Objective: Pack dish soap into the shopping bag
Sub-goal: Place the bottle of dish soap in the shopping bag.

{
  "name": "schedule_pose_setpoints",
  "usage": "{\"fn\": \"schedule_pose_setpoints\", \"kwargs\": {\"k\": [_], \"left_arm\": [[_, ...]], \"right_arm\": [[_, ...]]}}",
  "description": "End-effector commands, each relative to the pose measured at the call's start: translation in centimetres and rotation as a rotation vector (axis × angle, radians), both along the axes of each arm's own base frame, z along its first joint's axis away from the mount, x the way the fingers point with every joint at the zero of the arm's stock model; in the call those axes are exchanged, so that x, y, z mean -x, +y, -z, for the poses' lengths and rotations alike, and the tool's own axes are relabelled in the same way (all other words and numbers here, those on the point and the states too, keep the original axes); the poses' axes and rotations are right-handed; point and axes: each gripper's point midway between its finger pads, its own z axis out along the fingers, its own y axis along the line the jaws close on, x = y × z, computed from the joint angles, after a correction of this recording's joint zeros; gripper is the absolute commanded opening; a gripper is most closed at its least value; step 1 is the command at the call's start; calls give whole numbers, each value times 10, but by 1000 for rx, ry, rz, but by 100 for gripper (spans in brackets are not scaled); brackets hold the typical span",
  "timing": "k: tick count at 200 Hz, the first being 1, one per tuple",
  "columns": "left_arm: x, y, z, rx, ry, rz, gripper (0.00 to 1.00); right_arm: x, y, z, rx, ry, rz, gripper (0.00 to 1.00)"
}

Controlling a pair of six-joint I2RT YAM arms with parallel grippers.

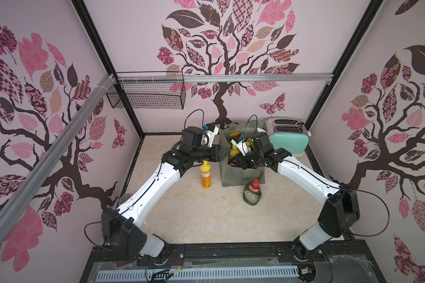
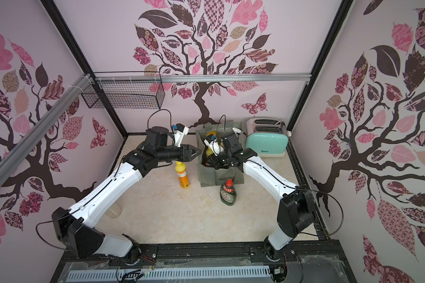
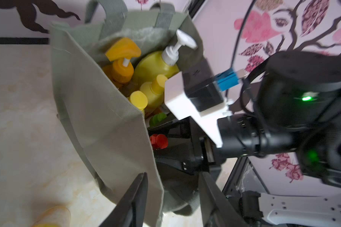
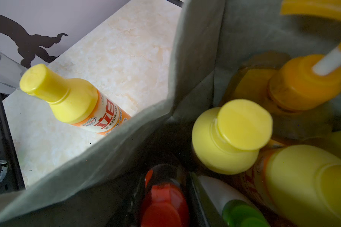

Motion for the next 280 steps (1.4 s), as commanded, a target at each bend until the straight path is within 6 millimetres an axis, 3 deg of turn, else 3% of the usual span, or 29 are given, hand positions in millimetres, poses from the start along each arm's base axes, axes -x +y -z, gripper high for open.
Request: {"fn": "schedule_pose_setpoints", "kwargs": {"k": [1,22,43,78,107,160,178,219,249,280], "left_arm": [[18,18,-11,-30,-86,-24,57],[34,13,3,-65,-104,17,66],[40,2,30,-209,-178,20,71],[31,-3,69,-261,-181,10,72],[21,1,81,-318,-224,-18,72],[11,-21,70,-231,-318,27,60],[11,-31,72,-217,-315,72,50],[9,-39,78,-207,-311,102,0],[7,-37,62,-178,-341,75,0],[6,-37,25,-107,-391,64,0]], "right_arm": [[9,2,-10,-28,36,-1,0],[8,5,-14,-44,36,-9,0],[8,7,-17,-51,43,-11,0],[9,9,-27,-69,41,-23,0],[10,10,-37,-79,33,-32,0],[13,15,-43,-107,41,-57,0],[13,15,-42,-107,45,-59,0],[13,16,-42,-101,43,-63,0],[12,18,-43,-102,53,-71,0],[12,19,-50,-102,52,-83,0]]}}
